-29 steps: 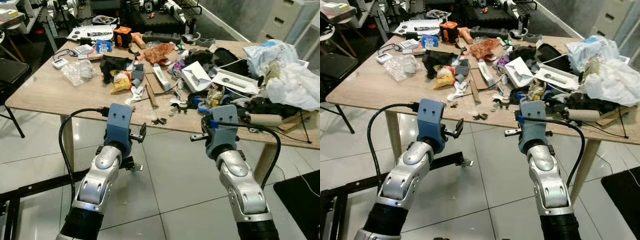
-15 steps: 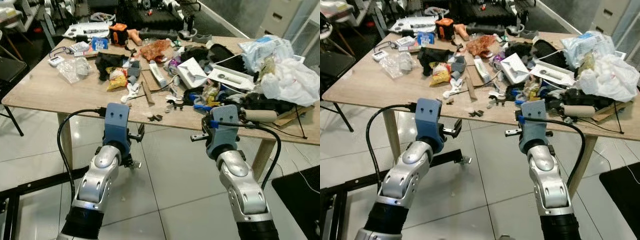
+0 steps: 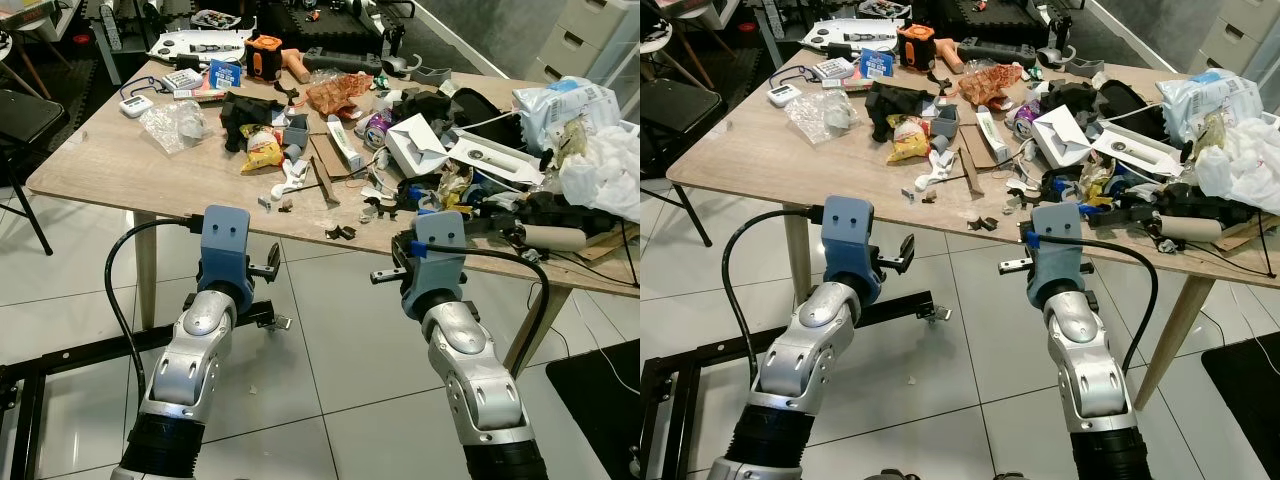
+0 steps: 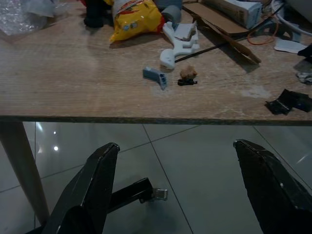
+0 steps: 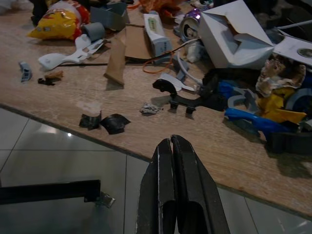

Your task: Picking trash to rubbish bin

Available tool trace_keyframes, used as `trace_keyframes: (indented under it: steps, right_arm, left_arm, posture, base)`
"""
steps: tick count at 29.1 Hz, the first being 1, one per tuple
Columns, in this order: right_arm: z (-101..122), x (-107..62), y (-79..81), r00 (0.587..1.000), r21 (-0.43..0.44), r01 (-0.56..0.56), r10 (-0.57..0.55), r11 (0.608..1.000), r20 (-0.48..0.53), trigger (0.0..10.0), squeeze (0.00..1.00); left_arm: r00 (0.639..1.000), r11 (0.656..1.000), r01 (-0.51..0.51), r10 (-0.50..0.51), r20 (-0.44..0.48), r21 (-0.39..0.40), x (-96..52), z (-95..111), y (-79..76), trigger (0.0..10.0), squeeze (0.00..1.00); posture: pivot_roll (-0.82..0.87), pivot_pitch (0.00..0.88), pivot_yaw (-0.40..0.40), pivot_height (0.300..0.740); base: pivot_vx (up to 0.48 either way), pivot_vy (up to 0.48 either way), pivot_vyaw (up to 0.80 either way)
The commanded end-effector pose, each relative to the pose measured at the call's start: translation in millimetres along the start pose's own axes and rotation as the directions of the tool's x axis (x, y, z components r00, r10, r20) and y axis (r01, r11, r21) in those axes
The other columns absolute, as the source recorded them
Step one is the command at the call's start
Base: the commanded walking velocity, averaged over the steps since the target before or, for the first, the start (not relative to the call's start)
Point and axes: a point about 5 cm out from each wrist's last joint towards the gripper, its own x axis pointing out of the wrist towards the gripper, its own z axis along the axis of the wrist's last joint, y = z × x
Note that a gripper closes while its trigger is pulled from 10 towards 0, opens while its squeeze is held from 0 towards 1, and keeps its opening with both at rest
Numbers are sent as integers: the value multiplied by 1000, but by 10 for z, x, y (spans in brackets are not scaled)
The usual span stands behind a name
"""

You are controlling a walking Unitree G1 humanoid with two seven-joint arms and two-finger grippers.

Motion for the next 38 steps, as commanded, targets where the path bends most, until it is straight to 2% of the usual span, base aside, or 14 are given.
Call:
trace_keyframes:
  steps: [1, 3, 7, 10, 13, 26, 31, 35, 38]
  right_arm:
    - [-79, -20, -30, 999, 24, 15, -15, 1000, -38, 10000, 0]
    - [-81, -21, -29, 999, 29, 14, -13, 999, -40, 10000, 0]
    - [-102, -24, -21, 998, 105, 13, -6, 994, -63, 10000, 0]
    - [-107, -26, -19, 998, 139, 15, -6, 990, -67, 10000, 0]
    - [-97, -27, -25, 998, 94, 14, -8, 995, -57, 10000, 0]
    - [-91, -24, -35, 999, 79, 14, -10, 997, -50, 10000, 0]
    - [-73, -10, 29, 997, 7, -49, 49, 999, -60, 10000, 0]
    - [-66, -3, 26, 999, 9, -28, 28, 1000, -46, 10000, 0]
    - [-47, -1, -8, 1000, 42, -2, 3, 999, -25, 10000, 0]
  left_arm:
    - [1000, 1000, -4, 4, -21, 7, -2, -48, 9, 10000, 0]
    - [1000, 1000, 5, -4, -29, 3, 0, -55, -4, 10000, 0]
    - [999, 1000, 14, -14, -32, 3, 6, -59, -22, 10000, 0]
    - [1000, 1000, 19, -18, -21, 6, 5, -44, -31, 10000, 0]
    - [1000, 1000, 19, -19, -19, 9, 4, -42, -30, 10000, 0]
    - [1000, 1000, 22, -21, -18, 6, 3, -41, -37, 10000, 0]
    - [1000, 1000, 15, -14, -15, 20, 0, -41, -32, 10000, 0]
    - [1000, 1000, 12, -12, -14, 22, 0, -42, -30, 10000, 0]
    - [1000, 1000, 27, -26, -15, 3, -3, -39, -38, 10000, 0]
  posture:
    - [-49, 153, 13, 740]
    - [-50, 155, 15, 740]
    - [-50, 156, 16, 740]
    - [-50, 156, 16, 740]
    - [-50, 156, 16, 740]
    - [-51, 155, 16, 740]
    - [-53, 149, 12, 740]
    - [-51, 149, 11, 740]
    - [-52, 146, 11, 740]
  base:
    - [0, 0, 0]
    - [0, 0, 0]
    - [0, 448, 0]
    - [0, 0, -752]
    - [0, 0, -267]
    - [0, 0, 0]
    - [0, 0, 244]
    - [0, 0, 394]
    - [0, 0, 0]
